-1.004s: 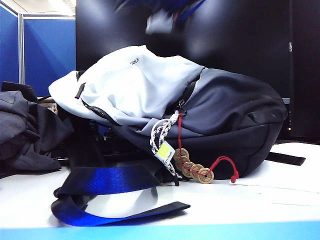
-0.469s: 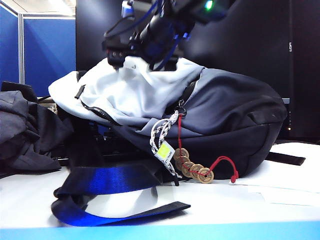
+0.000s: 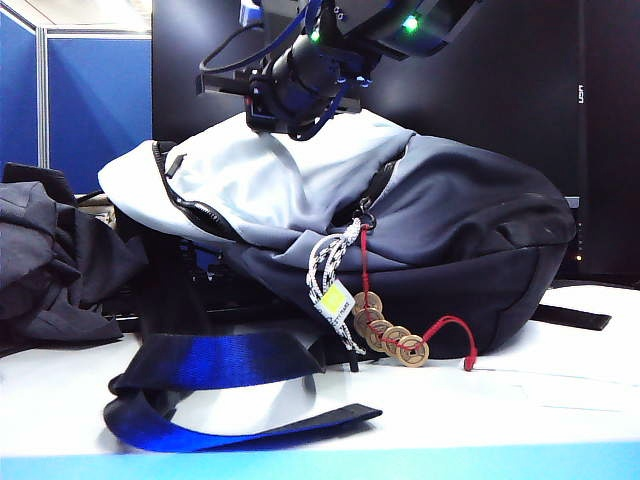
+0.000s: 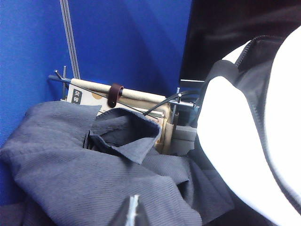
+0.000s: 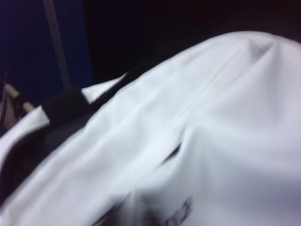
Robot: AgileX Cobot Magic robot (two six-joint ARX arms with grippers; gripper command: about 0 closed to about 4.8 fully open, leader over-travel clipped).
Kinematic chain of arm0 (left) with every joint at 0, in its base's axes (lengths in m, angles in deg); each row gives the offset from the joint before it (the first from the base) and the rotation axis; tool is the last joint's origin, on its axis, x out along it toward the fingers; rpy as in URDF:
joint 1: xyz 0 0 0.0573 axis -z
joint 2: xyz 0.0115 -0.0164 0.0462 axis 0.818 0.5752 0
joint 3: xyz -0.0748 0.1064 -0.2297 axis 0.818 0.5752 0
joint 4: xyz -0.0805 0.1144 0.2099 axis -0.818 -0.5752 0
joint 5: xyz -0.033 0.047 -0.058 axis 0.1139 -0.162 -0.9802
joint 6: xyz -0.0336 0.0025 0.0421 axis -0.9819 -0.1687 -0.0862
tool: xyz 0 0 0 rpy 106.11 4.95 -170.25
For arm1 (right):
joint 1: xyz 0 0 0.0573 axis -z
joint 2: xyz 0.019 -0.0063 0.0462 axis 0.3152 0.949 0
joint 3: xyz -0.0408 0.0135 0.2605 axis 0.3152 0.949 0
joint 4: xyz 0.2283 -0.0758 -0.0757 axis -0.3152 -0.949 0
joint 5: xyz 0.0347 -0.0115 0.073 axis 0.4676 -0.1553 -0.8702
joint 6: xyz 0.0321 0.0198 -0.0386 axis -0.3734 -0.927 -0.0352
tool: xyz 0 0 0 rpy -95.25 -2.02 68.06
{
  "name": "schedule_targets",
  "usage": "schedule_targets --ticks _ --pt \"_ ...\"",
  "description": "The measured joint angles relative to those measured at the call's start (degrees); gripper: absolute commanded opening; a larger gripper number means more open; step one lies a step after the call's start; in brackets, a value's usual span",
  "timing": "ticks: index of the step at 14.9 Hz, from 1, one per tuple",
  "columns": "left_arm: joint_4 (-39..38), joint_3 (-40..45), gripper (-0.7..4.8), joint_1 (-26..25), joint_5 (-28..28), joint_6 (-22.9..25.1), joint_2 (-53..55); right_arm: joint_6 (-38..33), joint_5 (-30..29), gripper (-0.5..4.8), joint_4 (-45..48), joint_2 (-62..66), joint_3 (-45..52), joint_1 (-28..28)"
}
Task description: Put the gray clothes into the backpack.
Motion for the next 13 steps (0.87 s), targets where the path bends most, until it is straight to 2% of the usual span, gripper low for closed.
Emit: schedule_targets --ticks 1,2,3,4,5,6,7,8,12,13 --pt "0.0 0.0 -0.01 0.0 0.0 0.0 0.0 -1.0 0.4 3.16 0.1 -0.1 -0.7 0.0" --pt "0.2 0.0 -0.01 0.0 0.0 0.0 0.0 -1.8 1.0 3.48 0.9 -0.2 -0.7 -0.1" --pt "0.7 0.0 -0.01 0.0 0.0 0.0 0.0 -2.1 3.0 4.33 1.9 0.5 -0.7 -0.7" --pt "1.0 0.0 -0.02 0.0 0.0 0.0 0.0 -2.0 5.4 4.5 2.0 1.8 -0.7 -1.2" --pt "1.3 0.0 -0.01 0.0 0.0 0.0 0.0 -2.5 7.3 4.36 1.4 3.7 -0.7 -1.8" --pt "1.3 0.0 -0.01 0.0 0.0 0.7 0.0 -3.5 7.9 2.8 0.3 4.9 -0.7 -1.8" --pt "1.3 0.0 -0.02 0.0 0.0 1.2 0.1 -4.9 8.2 0.92 -0.1 5.5 -0.8 -1.8" --pt "1.3 0.0 -0.02 0.0 0.0 2.0 0.1 -5.9 8.3 -0.08 -0.1 5.5 -1.0 -1.8" --pt "1.5 0.0 -0.02 0.0 0.5 2.6 0.1 -6.5 8.3 -0.07 1.4 6.0 -2.0 -1.7" --pt "1.5 0.0 -0.01 0.0 0.4 3.3 0.1 -7.3 6.6 -0.07 1.1 5.6 -3.0 -1.7"
